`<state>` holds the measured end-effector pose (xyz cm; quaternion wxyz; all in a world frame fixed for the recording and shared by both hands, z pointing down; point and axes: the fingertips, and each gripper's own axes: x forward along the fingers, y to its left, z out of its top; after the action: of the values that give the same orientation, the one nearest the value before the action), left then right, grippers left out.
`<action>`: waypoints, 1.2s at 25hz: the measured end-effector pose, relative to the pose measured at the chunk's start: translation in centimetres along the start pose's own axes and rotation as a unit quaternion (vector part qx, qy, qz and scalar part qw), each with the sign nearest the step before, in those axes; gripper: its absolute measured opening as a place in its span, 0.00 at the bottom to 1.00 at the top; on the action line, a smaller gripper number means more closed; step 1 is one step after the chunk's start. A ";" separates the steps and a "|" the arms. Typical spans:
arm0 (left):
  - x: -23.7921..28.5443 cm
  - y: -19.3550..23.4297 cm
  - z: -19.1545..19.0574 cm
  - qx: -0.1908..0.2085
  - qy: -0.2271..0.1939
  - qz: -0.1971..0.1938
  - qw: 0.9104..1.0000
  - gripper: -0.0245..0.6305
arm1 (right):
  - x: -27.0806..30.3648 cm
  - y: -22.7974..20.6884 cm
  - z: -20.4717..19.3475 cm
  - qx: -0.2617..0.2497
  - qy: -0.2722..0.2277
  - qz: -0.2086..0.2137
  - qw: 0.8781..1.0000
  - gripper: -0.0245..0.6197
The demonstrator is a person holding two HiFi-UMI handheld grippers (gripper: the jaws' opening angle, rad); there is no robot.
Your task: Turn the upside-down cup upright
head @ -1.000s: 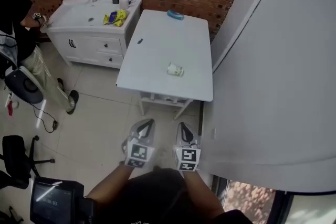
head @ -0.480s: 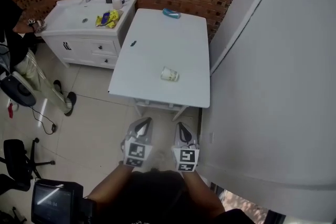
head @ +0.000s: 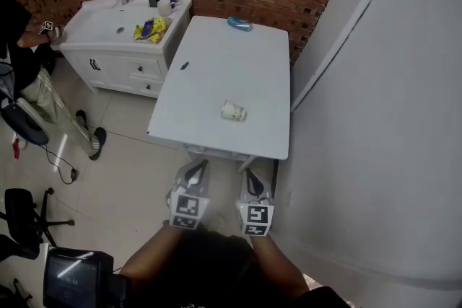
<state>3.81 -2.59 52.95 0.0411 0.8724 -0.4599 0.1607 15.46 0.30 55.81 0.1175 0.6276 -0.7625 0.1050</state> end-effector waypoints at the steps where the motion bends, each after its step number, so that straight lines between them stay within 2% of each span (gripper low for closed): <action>1: 0.2 0.0 0.1 -0.001 0.000 0.001 1.000 0.03 | 0.2 -0.1 0.0 -0.001 0.000 0.001 1.000 0.06; 5: 0.9 0.4 0.4 -0.001 -0.003 0.004 1.000 0.03 | 1.1 -0.4 -0.5 -0.004 0.009 0.005 1.000 0.06; 11: 2.1 1.8 0.6 0.000 0.001 0.012 1.000 0.03 | 3.0 -0.9 -0.1 0.023 0.014 0.016 0.999 0.06; 17: 3.9 4.2 1.8 -0.042 -0.013 0.015 0.999 0.03 | 5.8 -1.1 1.9 0.049 0.003 0.019 0.999 0.06; 23: 6.1 5.5 3.1 -0.045 -0.026 0.010 0.999 0.03 | 8.5 -1.6 2.6 0.025 0.012 0.021 0.999 0.06; 30: 9.8 7.1 3.7 -0.042 -0.023 -0.001 0.999 0.03 | 12.3 -1.7 1.6 -0.001 0.049 0.053 0.997 0.06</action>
<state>4.06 -15.19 51.99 0.0670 0.8741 -0.4657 0.1209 14.81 -11.96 58.14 0.1494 0.5806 -0.7879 0.1407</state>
